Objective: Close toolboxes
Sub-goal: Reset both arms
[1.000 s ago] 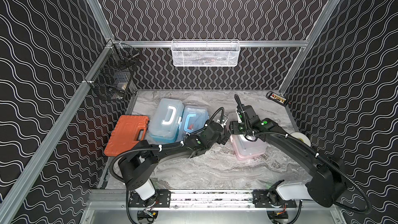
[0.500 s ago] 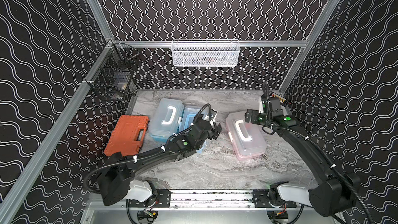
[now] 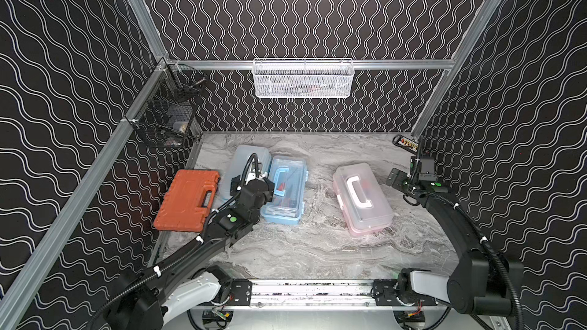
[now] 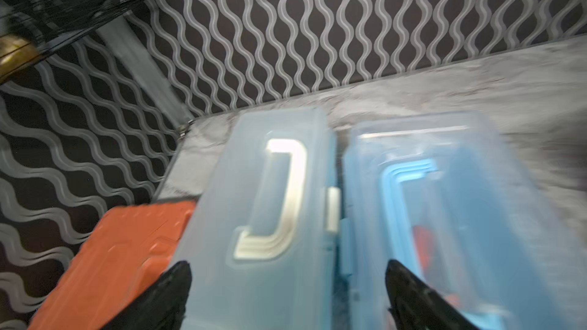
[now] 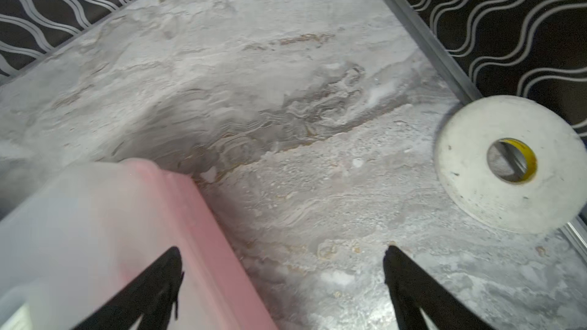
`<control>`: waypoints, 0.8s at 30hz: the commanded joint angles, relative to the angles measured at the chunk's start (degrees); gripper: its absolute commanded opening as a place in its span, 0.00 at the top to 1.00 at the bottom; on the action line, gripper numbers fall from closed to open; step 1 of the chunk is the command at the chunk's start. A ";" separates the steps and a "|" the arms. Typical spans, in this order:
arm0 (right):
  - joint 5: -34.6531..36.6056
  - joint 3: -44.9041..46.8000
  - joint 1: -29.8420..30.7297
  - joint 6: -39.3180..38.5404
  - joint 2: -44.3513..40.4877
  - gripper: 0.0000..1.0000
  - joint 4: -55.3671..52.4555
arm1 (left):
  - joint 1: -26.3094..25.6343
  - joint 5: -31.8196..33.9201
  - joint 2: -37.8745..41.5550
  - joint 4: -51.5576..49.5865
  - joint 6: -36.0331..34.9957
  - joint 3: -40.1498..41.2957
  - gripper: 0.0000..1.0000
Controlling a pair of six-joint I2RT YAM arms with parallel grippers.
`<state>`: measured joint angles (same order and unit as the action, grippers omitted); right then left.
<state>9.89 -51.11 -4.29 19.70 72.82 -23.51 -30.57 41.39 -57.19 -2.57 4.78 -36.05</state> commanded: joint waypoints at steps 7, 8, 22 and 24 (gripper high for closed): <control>9.15 10.47 -3.29 -2.55 1.46 0.01 20.58 | 6.15 7.48 0.35 12.18 1.55 12.14 0.01; 9.18 11.01 -3.55 -2.40 1.83 0.01 21.81 | 7.37 4.77 -0.05 13.81 1.58 13.23 0.01; 0.50 28.15 -4.41 -6.36 10.87 0.01 65.36 | 23.32 -18.47 -15.65 43.40 -2.90 19.89 0.01; -0.77 27.36 -4.58 -6.31 11.73 0.01 64.90 | 24.39 -21.27 -18.18 46.50 -3.73 19.44 0.01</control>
<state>11.88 -23.62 -8.75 14.06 83.74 32.91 -7.29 25.34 -72.60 48.66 6.26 -16.93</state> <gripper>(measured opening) 0.993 0.991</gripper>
